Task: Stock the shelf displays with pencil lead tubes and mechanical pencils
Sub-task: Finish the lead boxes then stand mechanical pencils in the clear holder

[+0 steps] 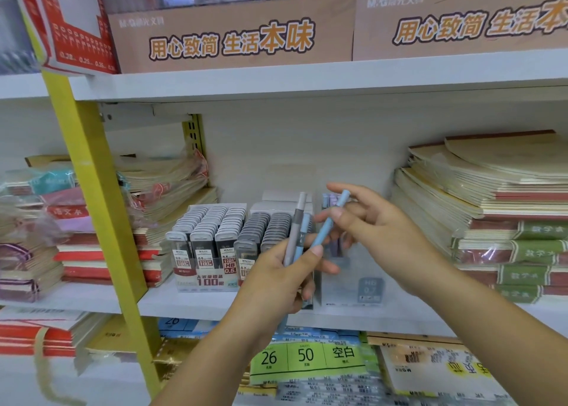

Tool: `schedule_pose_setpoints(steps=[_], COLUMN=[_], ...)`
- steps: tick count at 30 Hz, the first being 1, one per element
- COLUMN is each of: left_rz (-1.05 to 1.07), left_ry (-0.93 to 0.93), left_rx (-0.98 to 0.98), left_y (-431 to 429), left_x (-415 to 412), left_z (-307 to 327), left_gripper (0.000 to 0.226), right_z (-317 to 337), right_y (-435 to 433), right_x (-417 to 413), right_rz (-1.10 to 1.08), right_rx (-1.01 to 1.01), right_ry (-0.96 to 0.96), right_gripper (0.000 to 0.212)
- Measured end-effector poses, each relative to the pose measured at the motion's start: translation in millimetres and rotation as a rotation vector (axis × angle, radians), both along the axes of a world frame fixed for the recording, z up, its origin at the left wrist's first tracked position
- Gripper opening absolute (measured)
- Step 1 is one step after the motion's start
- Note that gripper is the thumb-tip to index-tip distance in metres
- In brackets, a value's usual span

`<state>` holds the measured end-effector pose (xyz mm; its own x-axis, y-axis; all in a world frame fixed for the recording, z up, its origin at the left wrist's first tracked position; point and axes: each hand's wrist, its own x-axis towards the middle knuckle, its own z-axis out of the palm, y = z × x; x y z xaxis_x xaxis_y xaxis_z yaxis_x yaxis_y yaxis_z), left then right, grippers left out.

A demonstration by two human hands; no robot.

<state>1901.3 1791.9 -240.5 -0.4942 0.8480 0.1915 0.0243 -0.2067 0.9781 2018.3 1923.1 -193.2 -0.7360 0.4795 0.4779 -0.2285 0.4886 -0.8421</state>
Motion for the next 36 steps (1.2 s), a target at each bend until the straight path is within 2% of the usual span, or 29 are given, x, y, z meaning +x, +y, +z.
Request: schedule_pose_setpoints(steps=[5,7,9,11,16,20,22,25,29,36], left_rz=[-0.002,0.032,0.057,0.062,0.055,0.066,0.067,0.072,0.065,0.065], left_ry=[-0.032,-0.060,-0.116,-0.124,-0.003,0.077,0.106,0.127,0.128,0.095], left_rx=[0.016,0.023,0.035,0.038,0.039,0.036,0.038,0.040,0.045,0.061], left_y=[-2.7,-5.7,-8.2,-10.7,-13.7,-16.5,-18.1,-19.3,-18.7,-18.6], left_x=[2.4,-1.3,-7.1,-11.0,-11.5,-15.1,-17.2,-20.9,-26.0,-31.0], left_z=[1.1,0.6,-0.2,0.4,1.0,-0.3,-1.1,-3.0,-5.8,-9.5], left_gripper=[0.022,0.022,0.025,0.025,0.024,0.024,0.024,0.025,0.027,0.027], right_z=[4.8,13.6,23.7,29.2,20.7,12.8,9.4,3.6,0.4,-1.4], right_y=[-1.1,9.6,26.1,38.2,40.4,38.9,38.6,41.9,46.8,42.4], right_x=[6.7,14.5,23.2,27.0,-0.5,-25.1,-32.7,-38.6,-40.3,-46.2], right_rz=[-0.002,-0.091,-0.201,-0.259,-0.230,-0.420,-0.451,-0.442,-0.434,-0.465], right_rx=[-0.068,-0.085,0.009,0.131,0.293,0.724,0.824,0.872,0.824,0.863], right_ry=[0.117,0.251,0.331,0.288,0.132,-0.076,-0.147,-0.188,-0.169,-0.148], right_gripper=[0.024,0.023,0.026,0.030,0.034,0.027,0.024,0.024,0.024,0.031])
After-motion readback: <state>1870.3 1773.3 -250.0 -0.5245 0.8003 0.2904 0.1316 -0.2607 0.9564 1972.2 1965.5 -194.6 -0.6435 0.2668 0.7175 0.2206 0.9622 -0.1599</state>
